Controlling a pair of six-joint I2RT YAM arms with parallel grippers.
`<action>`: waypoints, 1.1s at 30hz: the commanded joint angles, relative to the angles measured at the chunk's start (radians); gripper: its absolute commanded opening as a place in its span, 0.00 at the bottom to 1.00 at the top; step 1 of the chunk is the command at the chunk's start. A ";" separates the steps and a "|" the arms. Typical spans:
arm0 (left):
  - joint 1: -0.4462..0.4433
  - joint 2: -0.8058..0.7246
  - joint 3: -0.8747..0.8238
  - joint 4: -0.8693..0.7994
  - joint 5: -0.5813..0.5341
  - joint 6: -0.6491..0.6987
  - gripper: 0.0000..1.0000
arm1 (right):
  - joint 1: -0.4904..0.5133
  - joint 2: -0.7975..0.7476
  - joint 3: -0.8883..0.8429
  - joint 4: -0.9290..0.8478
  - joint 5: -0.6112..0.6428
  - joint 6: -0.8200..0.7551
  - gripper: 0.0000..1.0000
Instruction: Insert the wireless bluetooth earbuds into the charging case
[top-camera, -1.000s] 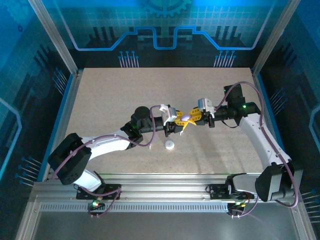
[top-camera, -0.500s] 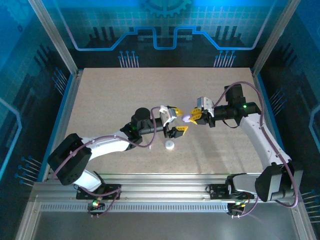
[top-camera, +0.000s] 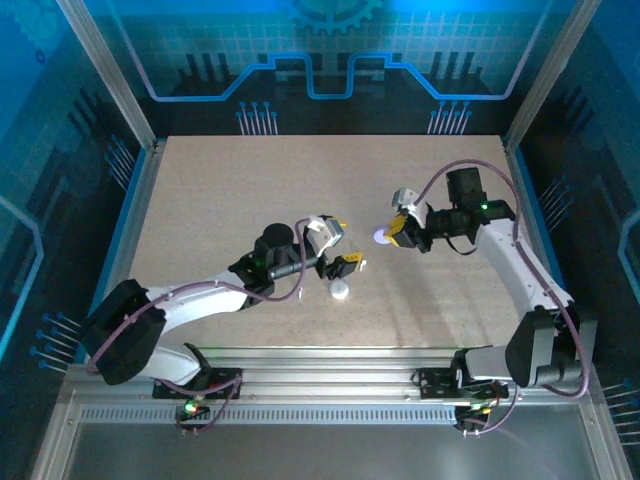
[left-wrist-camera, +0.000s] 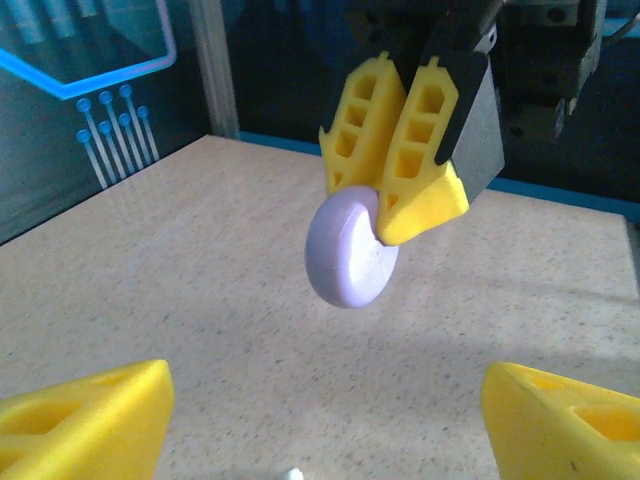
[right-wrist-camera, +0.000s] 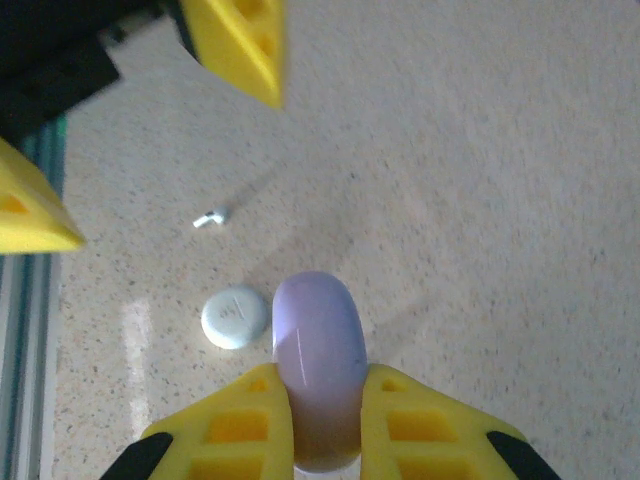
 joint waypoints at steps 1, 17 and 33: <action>-0.004 -0.039 -0.019 -0.075 -0.102 0.028 0.81 | -0.019 0.061 0.027 -0.017 0.081 0.091 0.05; -0.003 -0.024 0.028 -0.236 -0.221 0.012 0.81 | -0.066 0.373 0.227 -0.134 0.377 0.304 0.04; -0.003 0.003 0.045 -0.253 -0.224 -0.011 0.81 | -0.146 0.536 0.305 -0.278 0.399 0.252 0.06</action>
